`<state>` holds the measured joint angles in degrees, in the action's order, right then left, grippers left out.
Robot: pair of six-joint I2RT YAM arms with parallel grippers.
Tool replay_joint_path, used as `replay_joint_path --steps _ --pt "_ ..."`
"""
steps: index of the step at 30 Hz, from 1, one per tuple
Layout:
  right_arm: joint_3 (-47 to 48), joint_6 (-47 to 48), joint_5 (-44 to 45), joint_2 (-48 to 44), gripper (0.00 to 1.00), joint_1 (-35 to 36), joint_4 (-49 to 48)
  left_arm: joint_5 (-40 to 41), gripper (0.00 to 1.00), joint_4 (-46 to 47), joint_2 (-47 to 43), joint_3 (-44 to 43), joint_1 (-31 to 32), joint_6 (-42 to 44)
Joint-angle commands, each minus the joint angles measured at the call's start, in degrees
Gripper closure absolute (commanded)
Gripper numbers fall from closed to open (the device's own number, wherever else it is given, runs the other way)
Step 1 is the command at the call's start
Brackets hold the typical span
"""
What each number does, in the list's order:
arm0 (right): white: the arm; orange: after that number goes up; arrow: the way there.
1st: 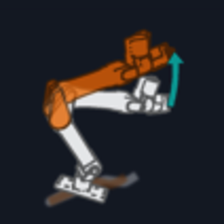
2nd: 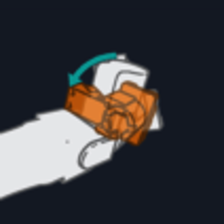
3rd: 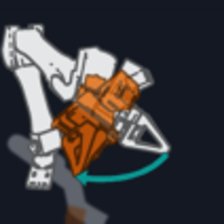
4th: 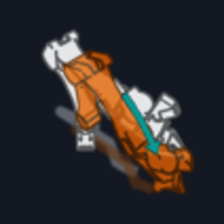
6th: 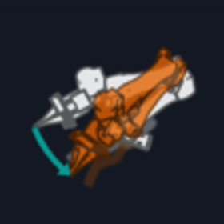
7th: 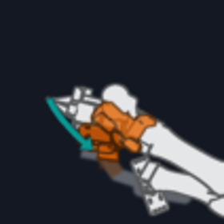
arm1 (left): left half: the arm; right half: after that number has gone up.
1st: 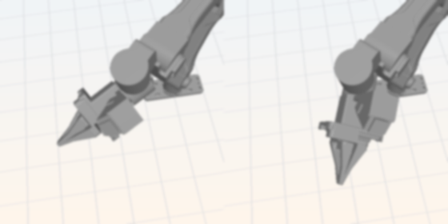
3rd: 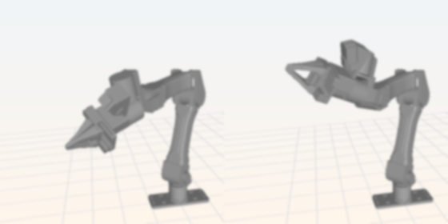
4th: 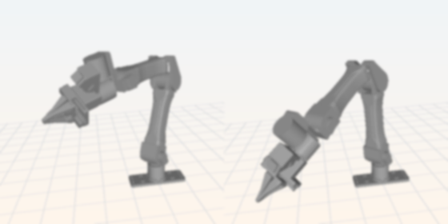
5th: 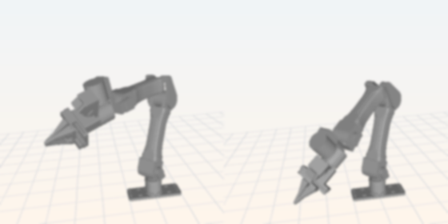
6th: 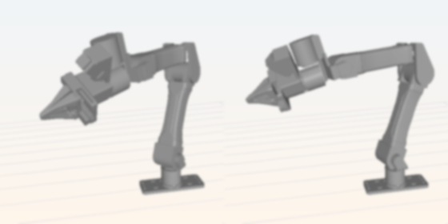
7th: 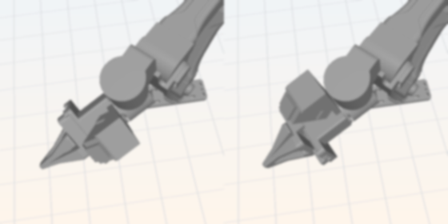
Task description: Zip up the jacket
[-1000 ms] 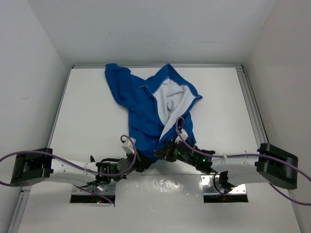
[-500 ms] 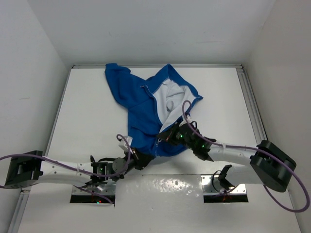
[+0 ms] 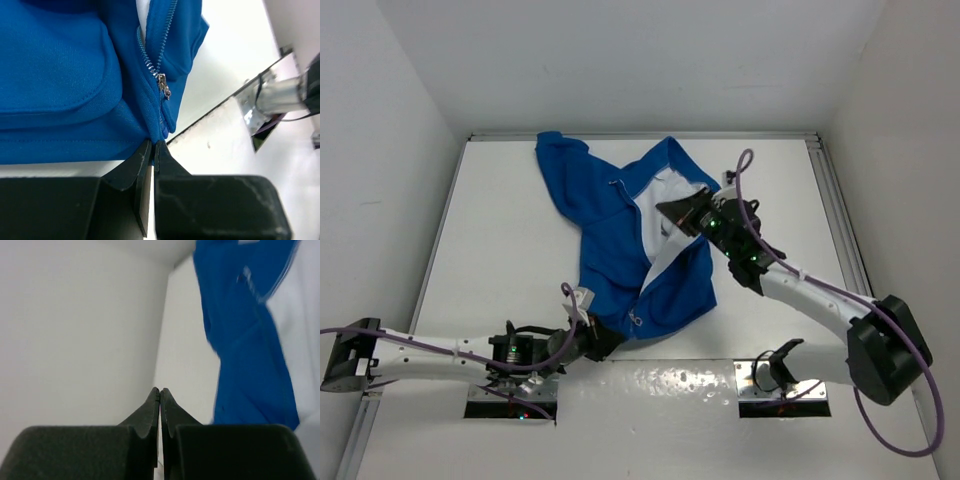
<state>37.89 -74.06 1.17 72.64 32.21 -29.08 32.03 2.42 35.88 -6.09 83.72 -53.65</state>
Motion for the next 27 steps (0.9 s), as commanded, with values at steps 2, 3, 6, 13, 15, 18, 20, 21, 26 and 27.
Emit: replay_joint_path --steps 2,3,6,13,15,18,20,21,26,27 --pt "-4.8 16.9 -13.6 -7.8 1.00 9.0 12.1 2.9 1.00 -2.3 -2.2 -1.8 0.8 -0.8" --pt "-7.4 19.3 -14.1 -9.3 1.00 10.8 16.6 2.9 1.00 -2.3 -2.0 -1.8 0.8 -0.8" --pt "-11.6 25.9 -17.1 -14.4 1.00 15.6 21.3 3.4 1.00 -3.0 -0.1 -2.2 0.8 -1.1" --pt "-18.7 29.3 -25.7 -13.2 0.77 16.7 12.7 2.5 1.00 -1.4 2.7 -1.5 0.7 -2.4" --pt "-18.3 30.4 -30.6 -8.3 0.72 16.7 8.4 1.8 1.00 -0.7 2.9 -0.9 0.7 -3.2" --pt "-17.8 31.3 -33.2 -3.9 0.65 16.7 2.6 0.3 1.00 1.2 2.3 -0.2 0.7 -3.5" --pt "-16.4 32.1 -34.8 -2.2 0.62 16.7 0.9 -1.5 1.00 2.9 1.6 0.5 0.7 -2.8" --pt "-15.8 32.7 -35.0 -1.3 0.61 16.7 0.6 -2.0 1.00 3.6 1.3 1.0 0.7 -3.0" --pt "-14.2 34.7 -34.3 3.4 0.59 16.7 -0.4 -3.4 1.00 4.9 -0.1 2.0 0.7 -3.8" --pt "-13.7 35.1 -34.5 4.2 0.58 16.7 0.0 -3.4 1.00 5.0 -0.3 2.4 0.7 -4.0"
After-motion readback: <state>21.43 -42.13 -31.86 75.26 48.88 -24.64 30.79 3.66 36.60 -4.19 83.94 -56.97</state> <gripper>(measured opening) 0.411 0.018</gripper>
